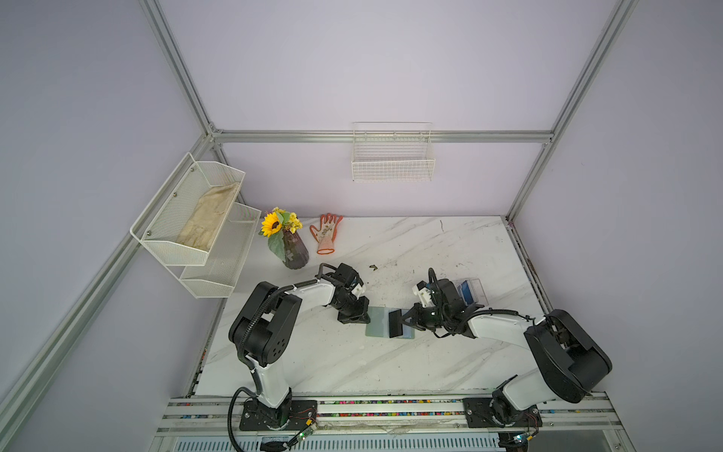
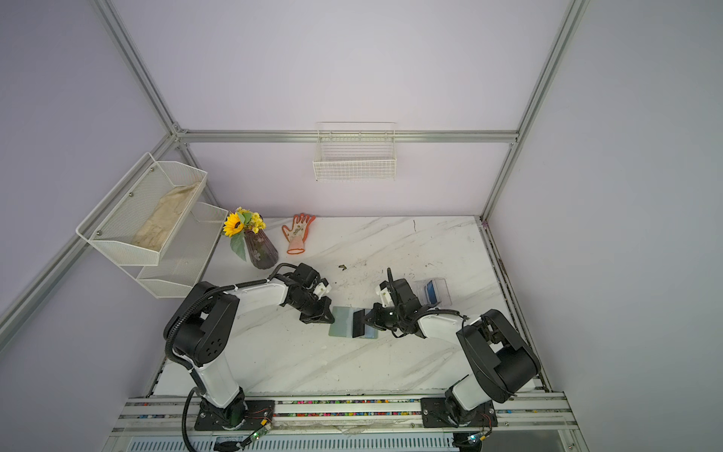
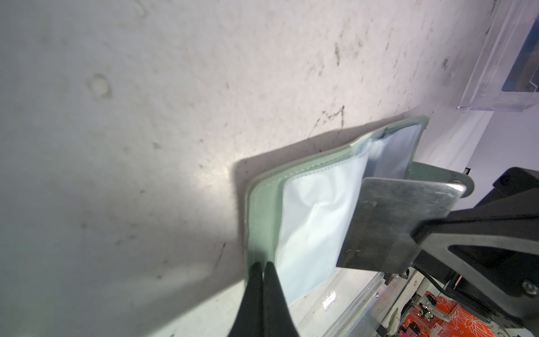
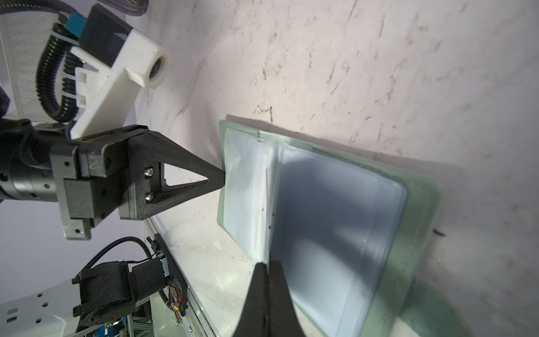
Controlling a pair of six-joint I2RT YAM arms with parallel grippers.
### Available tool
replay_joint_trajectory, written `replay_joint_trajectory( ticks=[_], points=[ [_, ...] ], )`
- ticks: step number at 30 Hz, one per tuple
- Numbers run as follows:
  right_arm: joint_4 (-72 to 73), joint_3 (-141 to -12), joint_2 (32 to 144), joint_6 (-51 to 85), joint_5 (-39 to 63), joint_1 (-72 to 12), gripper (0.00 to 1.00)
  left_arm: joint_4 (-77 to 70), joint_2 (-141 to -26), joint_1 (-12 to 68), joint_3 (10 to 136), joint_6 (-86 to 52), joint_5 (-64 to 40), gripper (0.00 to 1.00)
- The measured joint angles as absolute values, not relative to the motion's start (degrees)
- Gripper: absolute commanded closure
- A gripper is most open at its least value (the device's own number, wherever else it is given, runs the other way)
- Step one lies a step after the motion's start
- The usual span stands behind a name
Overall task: Insert credit cards into a card holder
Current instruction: Insert the credit card into the card holder.
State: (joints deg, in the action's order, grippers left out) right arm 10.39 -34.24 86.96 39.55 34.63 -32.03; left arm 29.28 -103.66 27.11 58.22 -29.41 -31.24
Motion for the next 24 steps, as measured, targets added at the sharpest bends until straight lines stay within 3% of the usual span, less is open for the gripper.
replay_joint_trajectory(
  ticks=[24],
  points=[
    [16.64, -34.26, 92.27, 39.83, 37.36, -31.48, 1.0, 28.97, -103.61, 27.11, 57.98, -29.41, -31.27, 1.0]
  ],
)
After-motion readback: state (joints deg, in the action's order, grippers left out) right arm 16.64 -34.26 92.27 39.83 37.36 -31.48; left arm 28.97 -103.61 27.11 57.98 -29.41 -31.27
